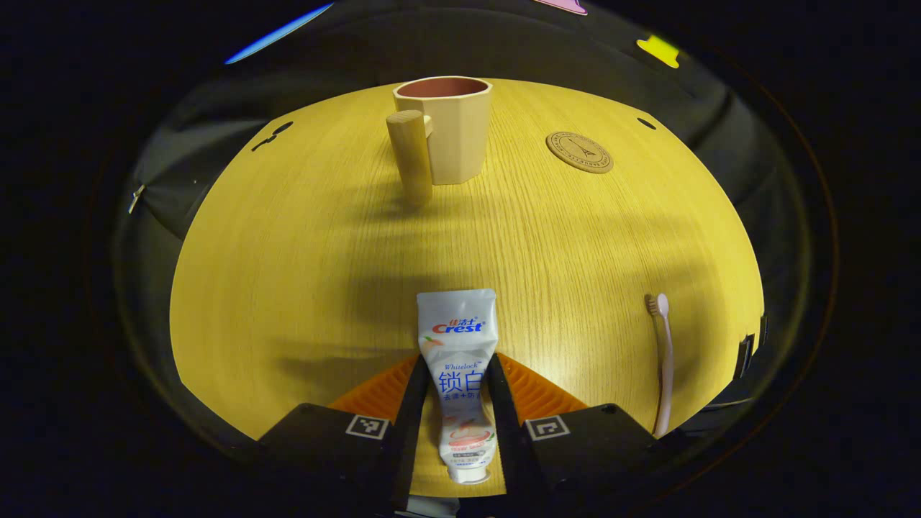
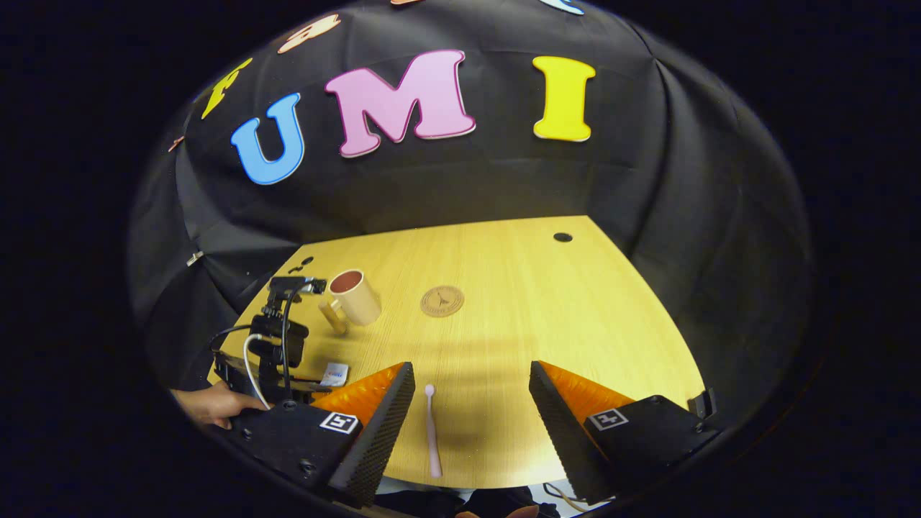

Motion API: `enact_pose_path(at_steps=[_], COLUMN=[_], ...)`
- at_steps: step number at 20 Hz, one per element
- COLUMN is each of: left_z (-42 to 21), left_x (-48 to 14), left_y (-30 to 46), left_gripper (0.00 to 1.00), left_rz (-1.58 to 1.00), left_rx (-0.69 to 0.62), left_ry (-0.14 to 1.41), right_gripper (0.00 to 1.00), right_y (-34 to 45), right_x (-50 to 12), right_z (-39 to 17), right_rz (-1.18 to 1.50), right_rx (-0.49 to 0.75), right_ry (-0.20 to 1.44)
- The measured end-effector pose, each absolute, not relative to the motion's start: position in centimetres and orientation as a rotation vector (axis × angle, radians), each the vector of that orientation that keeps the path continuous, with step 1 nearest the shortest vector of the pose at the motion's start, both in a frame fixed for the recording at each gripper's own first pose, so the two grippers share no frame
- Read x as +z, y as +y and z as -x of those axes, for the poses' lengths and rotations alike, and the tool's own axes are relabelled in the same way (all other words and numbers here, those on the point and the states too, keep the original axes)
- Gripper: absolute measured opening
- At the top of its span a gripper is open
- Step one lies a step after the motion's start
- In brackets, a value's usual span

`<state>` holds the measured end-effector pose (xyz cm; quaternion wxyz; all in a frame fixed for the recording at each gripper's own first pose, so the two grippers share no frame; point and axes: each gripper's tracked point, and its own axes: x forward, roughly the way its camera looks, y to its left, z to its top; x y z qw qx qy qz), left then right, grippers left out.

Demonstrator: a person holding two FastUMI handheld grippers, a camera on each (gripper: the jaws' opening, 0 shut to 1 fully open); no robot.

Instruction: Put the toothbrush and toothpaste on the desktop into the cup, then pick up the cup and place it on the coaster on the desktop.

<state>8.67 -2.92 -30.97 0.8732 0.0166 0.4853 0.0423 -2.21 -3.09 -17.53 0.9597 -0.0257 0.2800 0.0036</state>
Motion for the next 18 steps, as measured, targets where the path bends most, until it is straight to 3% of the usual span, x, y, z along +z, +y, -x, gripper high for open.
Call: enact_pose_path(at_steps=[1,2,3,7,15,17,18], left_z=[-8.3,-8.3,-8.3,-9.0,-8.5,-8.8,-8.9], left_x=[-31.2,-31.1,-31.0,-30.5,-29.5,-29.1,-29.0], left_y=[-3.0,-3.1,-3.3,-3.5,-3.5,-3.6,-3.8], left_gripper=[0.51,0.54,0.4,0.25,0.2,0.25,0.2], left_rz=[-0.044,-0.054,-0.065,-0.07,0.05,0.074,0.089], left_rx=[0.081,0.069,0.055,0.012,-0.033,-0.015,-0.009], left_ry=[1.038,1.057,1.068,1.024,0.926,0.885,0.868], right_gripper=[0.99,0.99,0.99,0.96,0.85,0.84,0.81], right_y=[-3.2,-3.0,-2.6,-1.0,-0.8,0.0,0.3], right_x=[-18.7,-19.8,-20.8,-25.8,-33.0,-33.8,-34.2], right_z=[2.5,2.9,3.1,3.0,1.9,1.7,1.8], right_rz=[0.079,0.108,0.131,0.185,0.267,0.252,0.245], right_rx=[0.01,0.019,0.031,0.085,0.076,0.078,0.078], right_ry=[0.607,0.638,0.664,0.791,1.005,1.033,1.05])
